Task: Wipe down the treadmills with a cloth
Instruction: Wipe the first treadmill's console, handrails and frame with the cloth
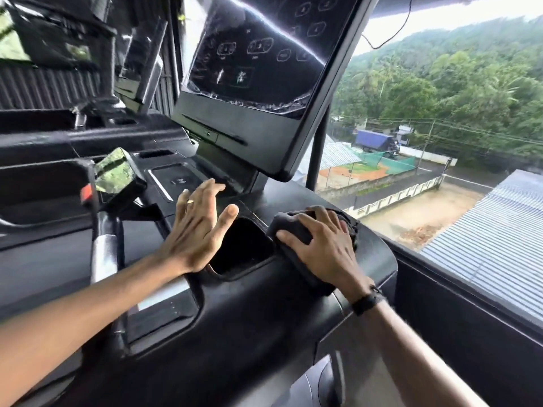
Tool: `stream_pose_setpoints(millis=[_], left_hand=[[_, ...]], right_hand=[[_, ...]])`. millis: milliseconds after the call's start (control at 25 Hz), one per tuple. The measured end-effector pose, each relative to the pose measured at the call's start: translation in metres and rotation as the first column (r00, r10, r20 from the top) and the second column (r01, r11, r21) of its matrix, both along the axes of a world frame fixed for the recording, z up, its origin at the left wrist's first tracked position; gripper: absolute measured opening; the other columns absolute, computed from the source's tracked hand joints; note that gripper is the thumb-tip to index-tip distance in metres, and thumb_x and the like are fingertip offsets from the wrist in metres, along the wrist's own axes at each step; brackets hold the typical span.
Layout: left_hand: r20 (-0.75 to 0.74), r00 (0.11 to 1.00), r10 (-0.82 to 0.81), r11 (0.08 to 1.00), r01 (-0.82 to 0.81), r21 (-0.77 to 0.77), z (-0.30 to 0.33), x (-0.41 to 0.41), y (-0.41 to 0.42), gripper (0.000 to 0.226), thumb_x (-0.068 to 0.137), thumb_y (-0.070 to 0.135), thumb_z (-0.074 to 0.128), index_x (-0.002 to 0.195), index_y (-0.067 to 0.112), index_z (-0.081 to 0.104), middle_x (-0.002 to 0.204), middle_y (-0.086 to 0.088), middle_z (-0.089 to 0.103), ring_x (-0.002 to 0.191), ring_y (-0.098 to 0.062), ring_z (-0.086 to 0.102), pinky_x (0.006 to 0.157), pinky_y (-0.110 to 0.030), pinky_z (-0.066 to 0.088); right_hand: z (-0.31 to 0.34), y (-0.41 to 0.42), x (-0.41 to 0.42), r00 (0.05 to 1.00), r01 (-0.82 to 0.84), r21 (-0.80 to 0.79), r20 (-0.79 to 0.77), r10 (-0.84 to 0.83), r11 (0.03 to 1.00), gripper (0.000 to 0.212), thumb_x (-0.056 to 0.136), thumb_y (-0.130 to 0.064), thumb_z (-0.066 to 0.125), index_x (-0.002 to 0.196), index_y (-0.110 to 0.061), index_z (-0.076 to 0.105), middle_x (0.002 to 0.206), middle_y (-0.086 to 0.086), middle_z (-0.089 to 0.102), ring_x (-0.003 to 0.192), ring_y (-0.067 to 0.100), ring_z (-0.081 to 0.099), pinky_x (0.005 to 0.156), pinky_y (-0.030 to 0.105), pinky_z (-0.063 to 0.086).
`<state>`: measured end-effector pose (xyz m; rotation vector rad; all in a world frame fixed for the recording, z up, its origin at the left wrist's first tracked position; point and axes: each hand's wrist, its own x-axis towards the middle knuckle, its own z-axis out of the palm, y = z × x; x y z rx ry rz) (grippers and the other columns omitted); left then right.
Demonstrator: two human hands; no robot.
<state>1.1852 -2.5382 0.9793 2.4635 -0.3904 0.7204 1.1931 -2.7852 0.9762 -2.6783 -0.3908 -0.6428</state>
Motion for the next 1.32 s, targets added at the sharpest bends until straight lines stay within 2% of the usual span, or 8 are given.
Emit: stream_pose_setpoints(millis=[160, 360, 440, 560, 720, 960, 1160, 1320], left_hand=[[-0.031, 0.999, -0.008, 0.999, 0.010, 0.044, -0.005, 0.006, 0.003, 0.086, 0.089, 0.075, -0.002, 0.151, 0.018, 0.015, 0.162, -0.005, 0.012, 0.151, -0.005, 0.002, 0.121, -0.043, -0.013], [-0.012, 1.000, 0.002, 1.000, -0.002, -0.005, -0.005, 0.006, 0.005, 0.083, 0.089, 0.074, -0.002, 0.152, 0.020, 0.012, 0.161, 0.002, 0.009, 0.148, -0.002, 0.009, 0.119, -0.046, -0.017], [-0.011, 1.000, 0.011, 1.000, -0.011, -0.003, -0.004, 0.007, 0.005, 0.086, 0.088, 0.075, -0.004, 0.152, 0.020, 0.011, 0.162, 0.003, 0.008, 0.149, -0.003, 0.008, 0.118, -0.046, -0.018], [-0.002, 1.000, 0.004, 1.000, -0.004, 0.017, -0.006, 0.006, 0.005, 0.088, 0.087, 0.077, -0.005, 0.152, 0.020, 0.009, 0.162, 0.004, 0.006, 0.150, -0.003, 0.007, 0.118, -0.047, -0.018], [-0.006, 1.000, -0.023, 0.999, 0.023, 0.042, -0.007, 0.007, 0.004, 0.091, 0.085, 0.078, -0.006, 0.153, 0.020, 0.006, 0.162, 0.005, 0.004, 0.150, -0.003, 0.005, 0.118, -0.045, -0.018], [-0.018, 1.000, -0.006, 1.000, 0.006, 0.001, -0.006, 0.009, 0.004, 0.091, 0.085, 0.079, -0.005, 0.152, 0.018, 0.006, 0.161, 0.003, 0.007, 0.150, -0.004, 0.007, 0.118, -0.045, -0.017], [-0.015, 1.000, 0.004, 0.999, -0.005, -0.043, -0.007, 0.010, 0.007, 0.094, 0.082, 0.082, -0.007, 0.151, 0.020, 0.008, 0.160, 0.005, 0.009, 0.149, -0.006, 0.012, 0.118, -0.040, -0.019], [-0.026, 0.999, 0.021, 0.999, -0.022, -0.038, -0.006, 0.014, 0.005, 0.096, 0.081, 0.082, -0.007, 0.152, 0.019, 0.006, 0.160, 0.001, 0.012, 0.150, -0.010, 0.011, 0.118, -0.044, -0.018]], right_hand=[[0.020, -0.015, 0.088, 0.938, 0.302, -0.072, -0.156, -0.310, 0.951, 0.057, 0.093, -0.068, 0.039, 0.124, -0.022, 0.051, 0.135, 0.015, 0.044, 0.128, 0.036, 0.036, 0.106, 0.048, 0.024], [0.028, 0.053, 0.158, 0.860, 0.300, -0.144, -0.387, -0.333, 0.943, 0.078, 0.084, -0.074, 0.031, 0.144, -0.027, 0.046, 0.164, 0.021, 0.004, 0.144, 0.048, 0.020, 0.116, 0.057, 0.012], [0.028, 0.069, 0.153, 0.867, 0.258, -0.173, -0.393, -0.306, 0.951, 0.075, 0.086, -0.067, 0.027, 0.147, -0.027, 0.044, 0.164, 0.023, -0.005, 0.145, 0.051, 0.013, 0.117, 0.058, 0.007], [0.027, 0.068, 0.108, 0.943, 0.048, -0.197, -0.313, -0.109, 0.979, 0.057, 0.094, -0.060, 0.026, 0.146, -0.039, 0.036, 0.164, 0.019, 0.012, 0.142, 0.050, 0.023, 0.116, 0.061, 0.014], [0.018, 0.050, 0.064, 0.946, -0.204, -0.219, -0.294, 0.134, 0.954, 0.070, 0.095, -0.072, 0.031, 0.157, -0.042, 0.016, 0.168, 0.007, -0.007, 0.152, 0.038, 0.008, 0.122, 0.048, 0.005], [0.037, 0.071, 0.132, 0.941, 0.015, -0.281, -0.321, -0.109, 0.960, 0.097, 0.086, -0.085, 0.024, 0.140, -0.010, 0.051, 0.150, 0.022, 0.044, 0.144, 0.037, 0.033, 0.118, 0.051, 0.020], [0.026, 0.075, 0.091, 0.956, -0.030, -0.203, -0.292, -0.031, 0.979, 0.084, 0.097, -0.067, 0.027, 0.158, -0.011, 0.017, 0.165, 0.016, 0.012, 0.150, 0.039, 0.013, 0.122, 0.051, 0.008], [0.017, 0.091, 0.061, 0.956, -0.056, -0.229, -0.293, -0.014, 0.972, 0.078, 0.099, -0.061, 0.025, 0.158, -0.013, 0.012, 0.164, 0.020, -0.016, 0.150, 0.046, 0.006, 0.122, 0.055, 0.005]])
